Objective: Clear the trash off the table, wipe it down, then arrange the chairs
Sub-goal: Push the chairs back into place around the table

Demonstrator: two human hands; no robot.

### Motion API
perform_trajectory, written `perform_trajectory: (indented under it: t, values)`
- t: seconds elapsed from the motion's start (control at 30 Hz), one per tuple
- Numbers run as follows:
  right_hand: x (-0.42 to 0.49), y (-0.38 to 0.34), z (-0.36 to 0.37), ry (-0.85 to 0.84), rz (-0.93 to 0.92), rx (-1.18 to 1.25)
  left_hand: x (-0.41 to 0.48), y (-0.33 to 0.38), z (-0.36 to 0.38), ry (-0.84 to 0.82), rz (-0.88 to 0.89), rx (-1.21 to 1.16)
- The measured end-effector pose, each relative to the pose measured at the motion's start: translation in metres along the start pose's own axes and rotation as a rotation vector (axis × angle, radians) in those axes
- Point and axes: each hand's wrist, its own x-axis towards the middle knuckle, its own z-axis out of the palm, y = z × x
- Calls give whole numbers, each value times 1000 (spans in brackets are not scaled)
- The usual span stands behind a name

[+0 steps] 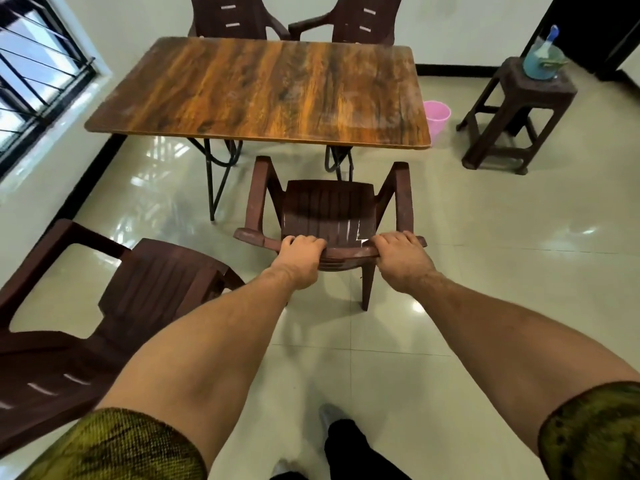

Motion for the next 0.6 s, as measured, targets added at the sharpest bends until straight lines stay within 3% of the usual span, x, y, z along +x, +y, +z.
perform_trajectory:
  t: [0.1, 0.3, 0.6]
  values:
    - [-5, -15, -13, 2, -65, -6, -20, -10, -1, 60, 47, -36]
    - [-19, -139, -20, 168, -160, 82, -86, -93, -6, 222, 52, 59]
    - [-73, -400, 37, 127, -145, 296, -245, -298, 25, 11, -111, 171]
